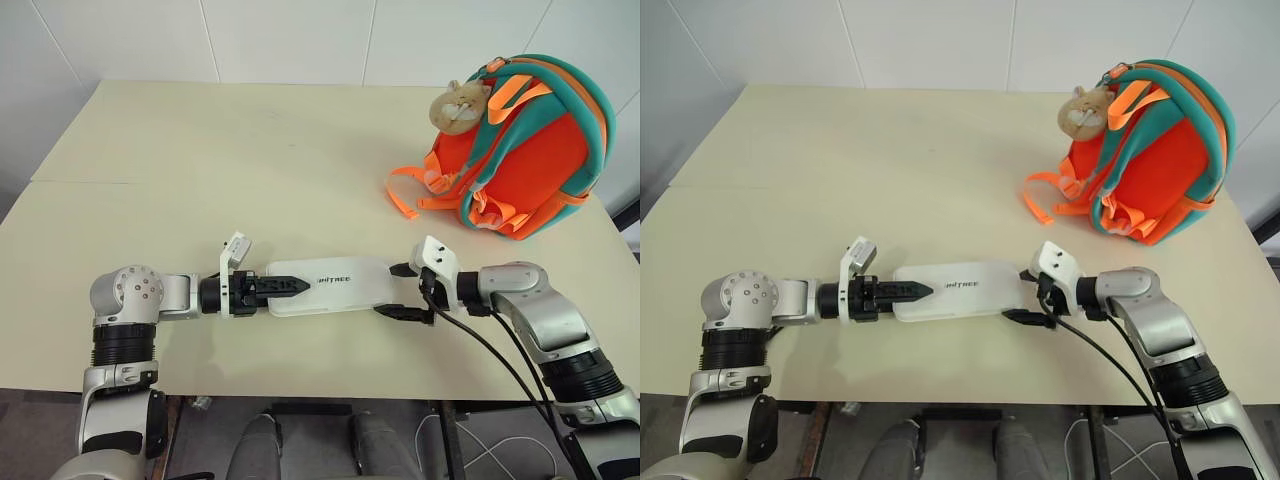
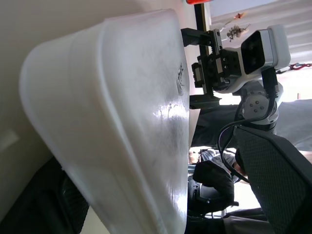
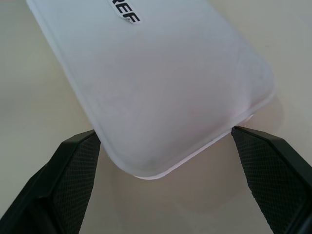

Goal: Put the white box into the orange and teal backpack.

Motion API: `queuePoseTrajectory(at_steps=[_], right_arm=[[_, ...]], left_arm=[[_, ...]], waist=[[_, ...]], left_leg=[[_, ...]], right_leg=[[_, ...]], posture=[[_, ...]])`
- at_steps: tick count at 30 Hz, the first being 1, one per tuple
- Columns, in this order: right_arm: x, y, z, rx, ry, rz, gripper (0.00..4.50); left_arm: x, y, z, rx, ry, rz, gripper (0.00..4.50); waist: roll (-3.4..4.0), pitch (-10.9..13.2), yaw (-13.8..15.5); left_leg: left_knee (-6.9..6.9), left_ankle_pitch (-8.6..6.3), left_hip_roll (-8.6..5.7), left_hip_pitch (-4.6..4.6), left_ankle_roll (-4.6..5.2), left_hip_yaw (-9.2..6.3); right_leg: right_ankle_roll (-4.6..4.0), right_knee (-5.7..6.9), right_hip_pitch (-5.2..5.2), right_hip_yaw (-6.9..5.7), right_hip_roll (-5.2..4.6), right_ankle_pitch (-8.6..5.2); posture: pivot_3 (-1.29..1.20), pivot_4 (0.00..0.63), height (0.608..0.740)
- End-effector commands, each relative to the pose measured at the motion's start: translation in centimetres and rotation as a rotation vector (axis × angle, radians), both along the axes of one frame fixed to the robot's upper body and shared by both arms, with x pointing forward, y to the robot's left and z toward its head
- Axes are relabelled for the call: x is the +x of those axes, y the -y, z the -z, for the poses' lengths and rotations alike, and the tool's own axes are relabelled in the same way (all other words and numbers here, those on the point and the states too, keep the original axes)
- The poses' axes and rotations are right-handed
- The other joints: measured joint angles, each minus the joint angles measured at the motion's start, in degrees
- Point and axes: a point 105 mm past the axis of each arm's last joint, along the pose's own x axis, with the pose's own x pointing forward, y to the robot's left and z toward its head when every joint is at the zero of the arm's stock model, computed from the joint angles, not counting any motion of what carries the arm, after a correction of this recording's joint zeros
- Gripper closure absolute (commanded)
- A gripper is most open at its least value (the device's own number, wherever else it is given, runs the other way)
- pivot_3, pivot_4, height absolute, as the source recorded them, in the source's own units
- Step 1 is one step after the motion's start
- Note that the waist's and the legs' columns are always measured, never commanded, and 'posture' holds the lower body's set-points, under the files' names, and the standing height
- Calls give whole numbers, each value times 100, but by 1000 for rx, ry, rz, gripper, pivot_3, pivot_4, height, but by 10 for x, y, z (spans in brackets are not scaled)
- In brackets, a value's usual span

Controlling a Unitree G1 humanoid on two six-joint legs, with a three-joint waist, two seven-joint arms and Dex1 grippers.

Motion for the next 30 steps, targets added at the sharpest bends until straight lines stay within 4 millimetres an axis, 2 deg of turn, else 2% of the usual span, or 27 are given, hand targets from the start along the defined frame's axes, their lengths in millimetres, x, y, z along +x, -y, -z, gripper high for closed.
queuePoseTrajectory(at_steps=[1,7,8,9,11,14,20,24,27,30], right_arm=[[-1,5,-14,14,58,-8,0],[-4,7,-19,32,78,-5,0],[-6,8,-21,33,90,-10,0],[-7,10,-29,51,108,5,0],[-7,16,-42,77,137,49,0],[-2,37,-56,85,179,178,0],[13,100,-98,140,304,578,0],[25,129,-114,126,369,790,0],[47,136,-129,204,417,927,0],[70,121,-133,267,422,937,0]], left_arm=[[-5,2,5,2,-38,25,856],[-6,6,-1,-43,-29,41,2659],[-7,9,-5,-68,-16,55,3006],[-6,11,-7,-77,-3,54,3164],[-2,12,-9,-73,32,31,3234],[10,4,-17,-87,88,-41,3234],[33,-40,-29,-34,241,-217,3234],[36,-55,-27,12,277,-253,3234],[36,-57,-24,38,295,-255,3234],[34,-50,-23,22,300,-239,3234]], waist=[[0,0,-1],[0,0,2],[0,0,3],[0,0,6],[-1,1,15],[-1,1,18],[-1,1,-14],[0,1,-4],[-1,1,-6],[-1,1,-25]], left_leg=[[0,0,0,-1,0,0],[-2,0,0,-3,0,0],[-2,0,0,-3,0,0],[-2,0,0,-2,-1,0],[-2,0,0,-6,-1,-3],[-2,0,-1,-6,-1,-3],[-13,0,1,-6,-1,-1],[-37,2,0,-7,-3,13],[-43,2,-1,-10,-3,18],[-51,4,-3,-7,0,34]], right_leg=[[0,0,-1,0,0,0],[0,-1,-3,0,0,0],[0,-2,-3,0,0,0],[0,-3,0,-1,0,0],[0,-3,-3,-2,0,0],[0,-5,-2,-2,-2,0],[-2,-8,-12,-1,-2,-1],[-7,-9,-28,8,-8,-3],[-7,-17,-32,9,-12,-4],[-7,-15,-40,19,-18,-3]], posture=[[0,150,740],[0,150,740],[0,150,740],[0,150,740],[0,150,740],[0,150,740],[0,150,740],[0,150,740],[0,150,740],[0,150,740]])
